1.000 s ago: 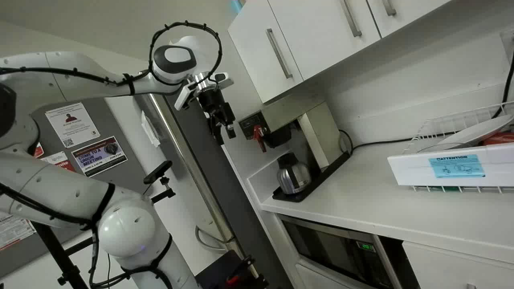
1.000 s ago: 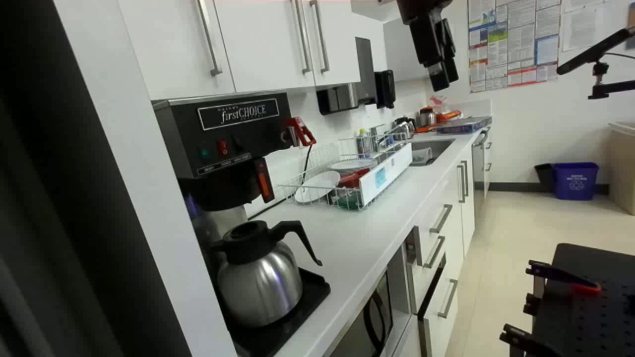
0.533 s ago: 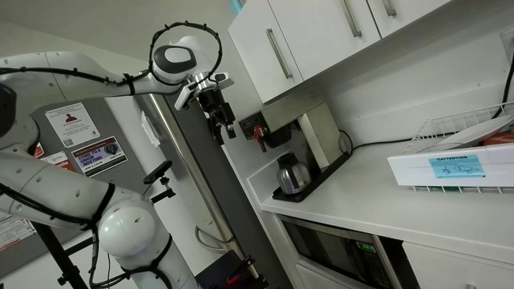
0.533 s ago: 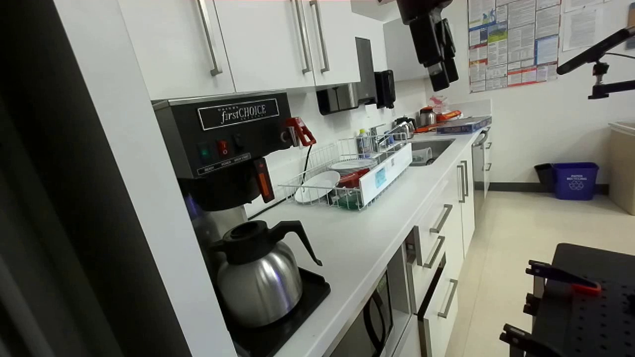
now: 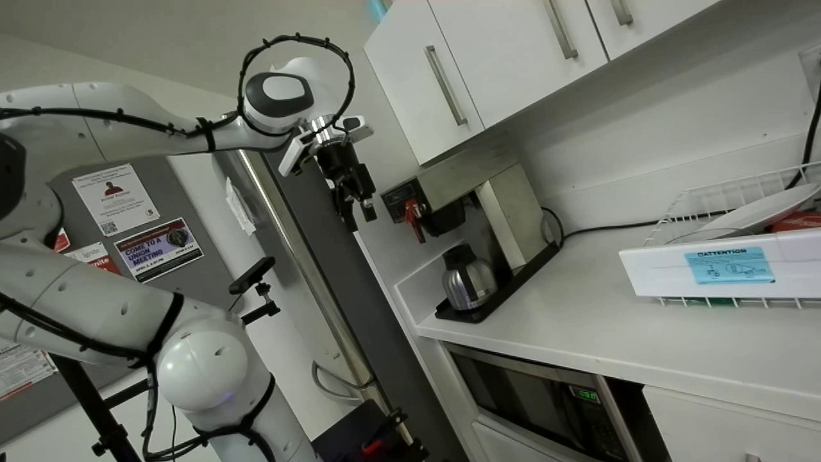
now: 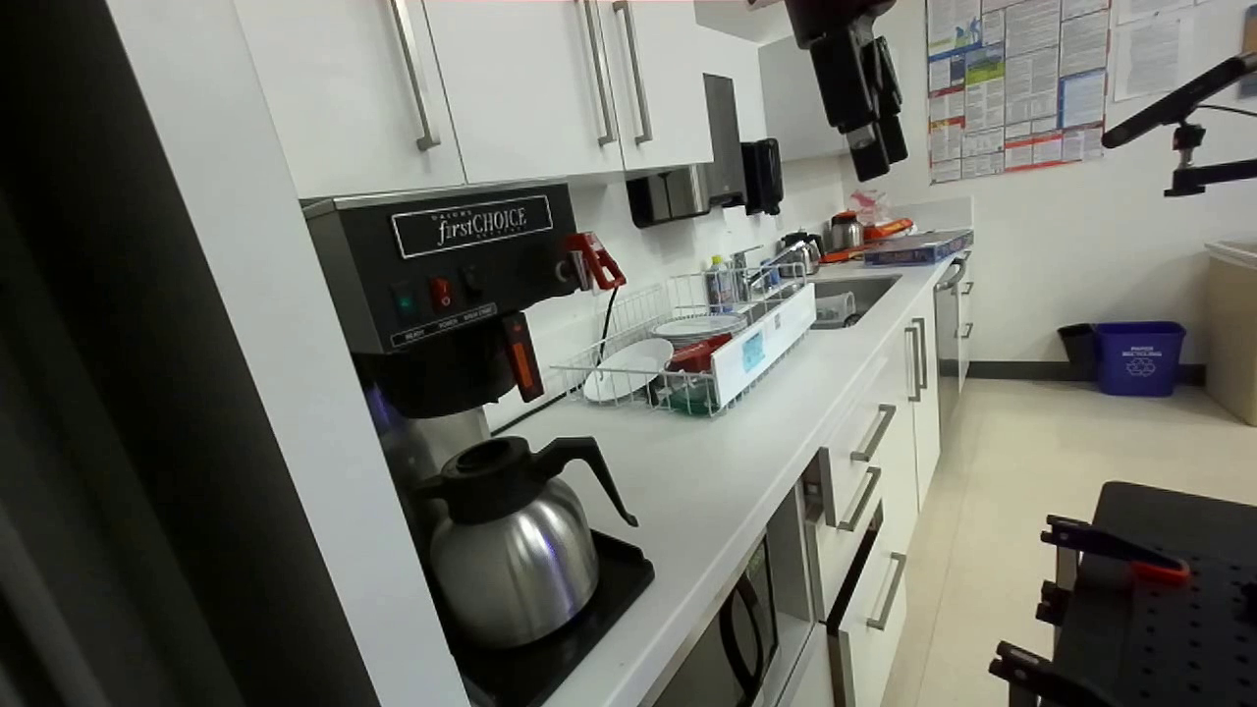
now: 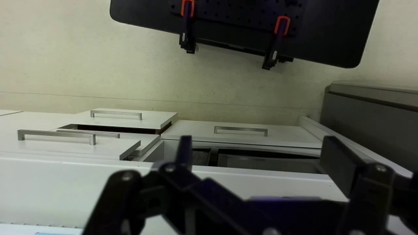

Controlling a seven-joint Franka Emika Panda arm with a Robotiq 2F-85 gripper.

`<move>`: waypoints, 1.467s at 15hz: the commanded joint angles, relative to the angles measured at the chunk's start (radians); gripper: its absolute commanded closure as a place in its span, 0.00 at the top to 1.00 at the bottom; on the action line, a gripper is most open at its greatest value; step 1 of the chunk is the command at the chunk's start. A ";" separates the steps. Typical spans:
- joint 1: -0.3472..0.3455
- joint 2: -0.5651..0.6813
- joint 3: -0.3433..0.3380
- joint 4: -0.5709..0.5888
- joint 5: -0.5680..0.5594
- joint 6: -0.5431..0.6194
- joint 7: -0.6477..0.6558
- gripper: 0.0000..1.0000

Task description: Open the top most drawer and pick up the red object and place on the counter

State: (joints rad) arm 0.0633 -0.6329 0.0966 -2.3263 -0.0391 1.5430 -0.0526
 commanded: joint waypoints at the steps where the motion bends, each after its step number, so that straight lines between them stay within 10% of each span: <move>1: -0.004 -0.003 -0.012 0.005 -0.018 0.008 0.026 1.00; 15: -0.348 0.141 -0.441 -0.095 -0.183 0.404 -0.003 1.00; 22: -0.349 0.104 -0.412 -0.101 -0.164 0.378 -0.020 1.00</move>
State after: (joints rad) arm -0.2669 -0.5324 -0.3313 -2.4286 -0.2130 1.9212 -0.0645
